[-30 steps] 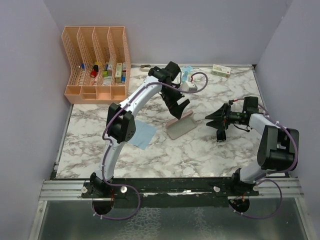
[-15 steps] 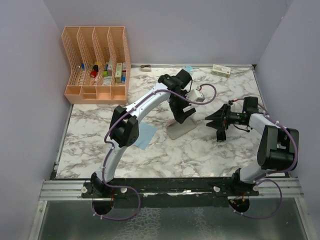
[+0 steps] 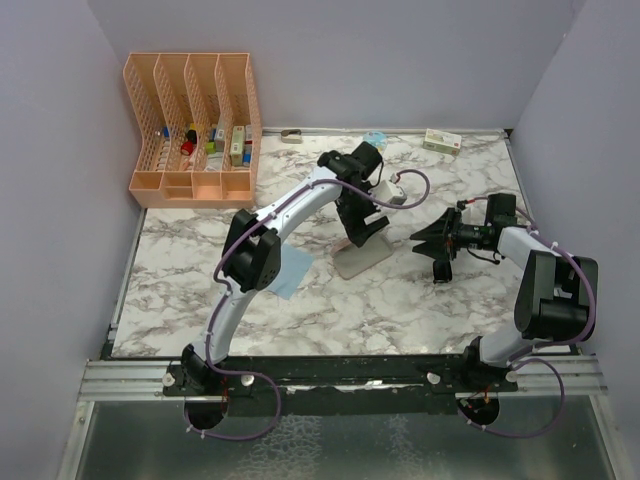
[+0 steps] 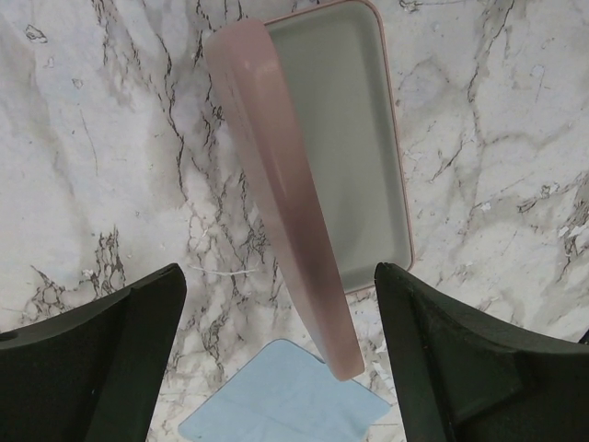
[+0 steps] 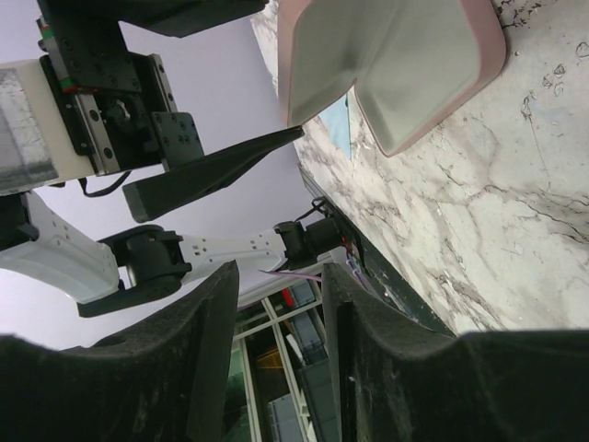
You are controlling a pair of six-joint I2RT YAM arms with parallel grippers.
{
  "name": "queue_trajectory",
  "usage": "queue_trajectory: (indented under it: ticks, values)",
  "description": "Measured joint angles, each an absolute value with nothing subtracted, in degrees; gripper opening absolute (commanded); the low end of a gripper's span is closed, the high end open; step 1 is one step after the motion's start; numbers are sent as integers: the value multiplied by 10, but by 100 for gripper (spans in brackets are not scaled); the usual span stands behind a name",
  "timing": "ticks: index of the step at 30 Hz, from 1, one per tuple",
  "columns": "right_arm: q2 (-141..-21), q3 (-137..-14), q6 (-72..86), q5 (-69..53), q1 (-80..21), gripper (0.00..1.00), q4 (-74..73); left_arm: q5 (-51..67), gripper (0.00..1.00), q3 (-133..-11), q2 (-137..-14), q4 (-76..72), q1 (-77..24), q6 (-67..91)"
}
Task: Organize the sunglasses
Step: Adjust the sunglasses case at the center of the board.
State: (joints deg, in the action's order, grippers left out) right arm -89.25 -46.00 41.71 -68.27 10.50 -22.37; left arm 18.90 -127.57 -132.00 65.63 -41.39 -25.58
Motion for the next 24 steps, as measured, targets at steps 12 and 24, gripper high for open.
queue_trajectory:
  ticks: [12,24]
  values:
    - [-893,-460,417,-682,105,37,-222,182,0,-1272,-1330,660,-414,-254]
    - [-893,-457,420,-682,105,36,-211,166,0,-1283,-1338,674,-416,-262]
